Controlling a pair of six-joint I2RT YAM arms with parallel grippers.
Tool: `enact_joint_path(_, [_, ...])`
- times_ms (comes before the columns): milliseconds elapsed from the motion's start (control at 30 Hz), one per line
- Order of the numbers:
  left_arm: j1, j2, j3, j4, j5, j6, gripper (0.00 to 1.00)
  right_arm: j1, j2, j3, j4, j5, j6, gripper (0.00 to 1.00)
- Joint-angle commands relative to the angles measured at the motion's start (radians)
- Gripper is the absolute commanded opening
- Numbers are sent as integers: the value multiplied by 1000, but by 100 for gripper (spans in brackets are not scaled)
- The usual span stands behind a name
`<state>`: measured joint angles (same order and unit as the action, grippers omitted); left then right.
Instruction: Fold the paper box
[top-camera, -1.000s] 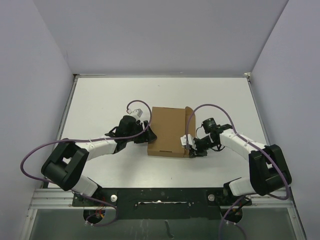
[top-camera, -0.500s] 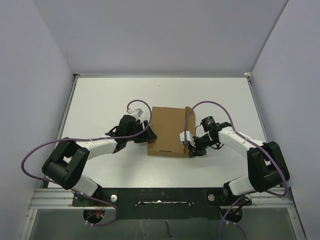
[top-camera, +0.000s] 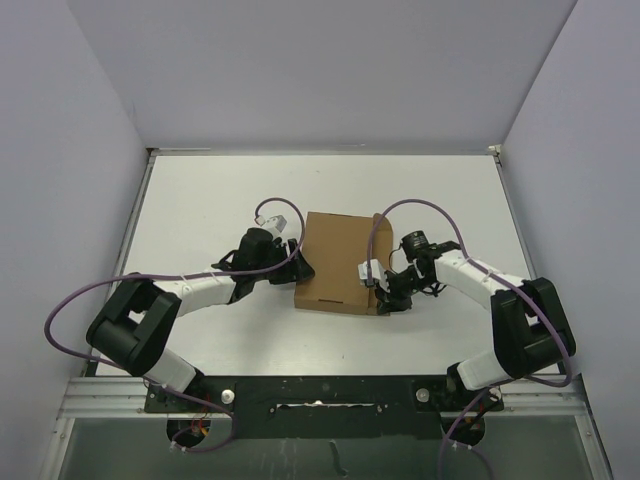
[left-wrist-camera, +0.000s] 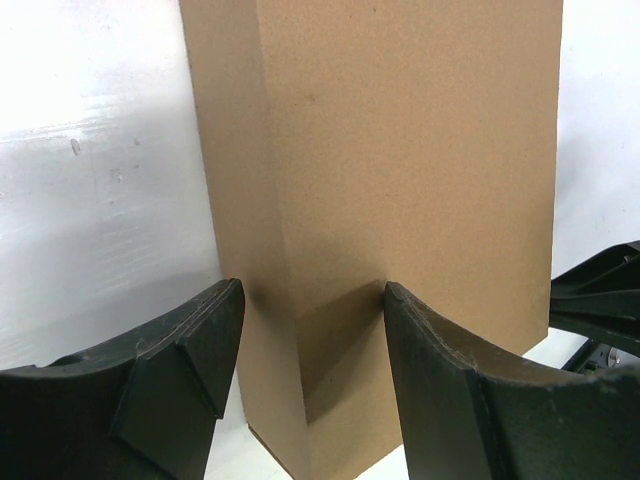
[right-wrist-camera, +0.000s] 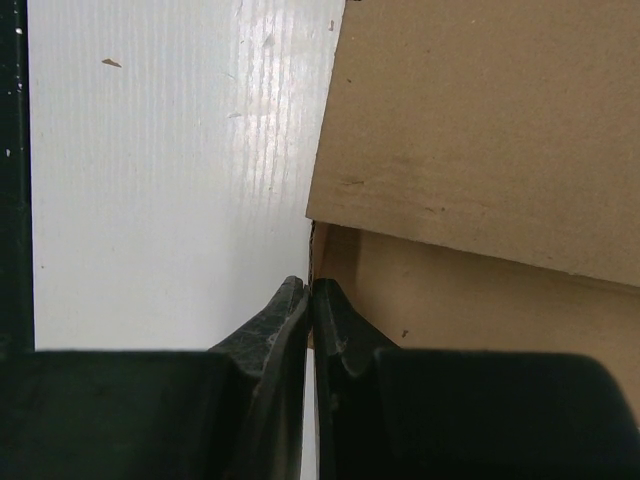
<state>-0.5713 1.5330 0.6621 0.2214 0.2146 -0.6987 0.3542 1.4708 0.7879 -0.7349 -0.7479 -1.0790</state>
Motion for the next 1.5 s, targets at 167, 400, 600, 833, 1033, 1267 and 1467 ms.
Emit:
enact_joint_path(167, [8,29,34,-9,-1,13,55,-4,-11,21,-15,-23,6,3])
enact_joint_path(400, [9,24,39,-18,4,13,55,18,-4,36,3,-25,34,3])
enact_joint_path(600, [8,30,43,-19,15,10,53,27,-14,52,4,-24,57,2])
enact_joint_path(833, [4,26,53,-32,16,8,52,58,-11,84,2,-3,103,2])
enact_joint_path(1033, [-3,28,64,-49,8,8,51,99,6,124,-13,47,145,2])
enact_joint_path(1267, [-12,30,69,-60,-8,5,51,142,37,147,-12,126,184,1])
enact_joint_path(1467, [-11,32,74,-67,-14,9,51,142,39,140,-17,148,185,1])
